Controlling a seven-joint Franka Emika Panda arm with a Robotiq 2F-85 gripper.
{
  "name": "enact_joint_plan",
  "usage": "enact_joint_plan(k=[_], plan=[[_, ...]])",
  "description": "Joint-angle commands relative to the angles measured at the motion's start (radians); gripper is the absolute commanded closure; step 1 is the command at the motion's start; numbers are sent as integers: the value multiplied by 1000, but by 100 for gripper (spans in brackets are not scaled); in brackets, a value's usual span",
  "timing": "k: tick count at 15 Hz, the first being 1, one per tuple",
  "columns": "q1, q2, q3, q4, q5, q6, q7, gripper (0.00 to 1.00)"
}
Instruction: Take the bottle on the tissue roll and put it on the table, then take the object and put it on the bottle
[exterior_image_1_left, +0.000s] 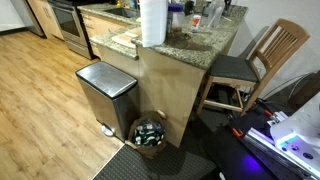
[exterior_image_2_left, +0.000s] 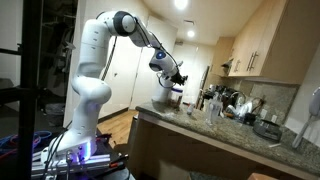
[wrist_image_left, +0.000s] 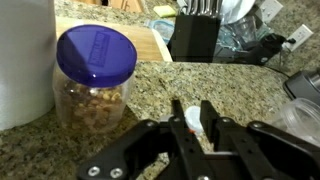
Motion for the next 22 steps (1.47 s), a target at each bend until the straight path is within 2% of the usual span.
enact_joint_plan(k=[1, 4, 7, 8, 12, 14, 17, 18, 22], plan=[[-39, 6, -5, -88, 92, 23, 14, 51], [-74, 53, -31, -122, 148, -88, 3, 27], [-81, 79, -67, -162, -11, -222, 153, 4], [-83, 85, -81, -177, -95, -276, 230, 1], [-67, 97, -148, -183, -490, -408, 565, 0], [-65, 89, -167, -156, -668, -474, 692, 0], [-61, 102, -153, -91, -767, -492, 690, 0], [-88, 108, -117, -75, -783, -488, 676, 0], [-89, 102, -94, -73, -780, -461, 684, 0]])
